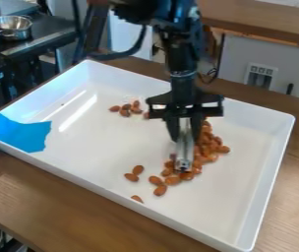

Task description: Sweep into pile

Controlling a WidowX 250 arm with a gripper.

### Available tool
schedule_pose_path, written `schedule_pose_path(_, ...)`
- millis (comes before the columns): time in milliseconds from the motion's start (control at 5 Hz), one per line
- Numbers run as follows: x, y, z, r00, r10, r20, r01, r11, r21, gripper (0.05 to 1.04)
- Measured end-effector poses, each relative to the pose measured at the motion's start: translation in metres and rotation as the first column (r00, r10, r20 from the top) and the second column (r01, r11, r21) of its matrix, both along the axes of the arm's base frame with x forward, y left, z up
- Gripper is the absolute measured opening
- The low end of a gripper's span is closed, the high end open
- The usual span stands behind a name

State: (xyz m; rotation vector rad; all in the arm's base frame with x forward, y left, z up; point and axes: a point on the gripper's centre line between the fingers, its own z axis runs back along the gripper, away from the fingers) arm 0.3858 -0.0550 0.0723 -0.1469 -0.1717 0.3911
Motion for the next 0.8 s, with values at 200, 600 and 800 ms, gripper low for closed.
schedule_pose_path(200, 0.012, -0.021, 0.000, 1.000, 0.013, 0.007, -0.013, 1.000, -0.008, 0.362)
schedule_pose_path(600, 0.026, -0.058, 0.006, 1.000, 0.001, -0.026, -0.002, 0.999, -0.043, 0.362)
schedule_pose_path(800, 0.022, -0.056, 0.018, 0.999, -0.022, -0.039, 0.019, 0.996, -0.083, 0.362)
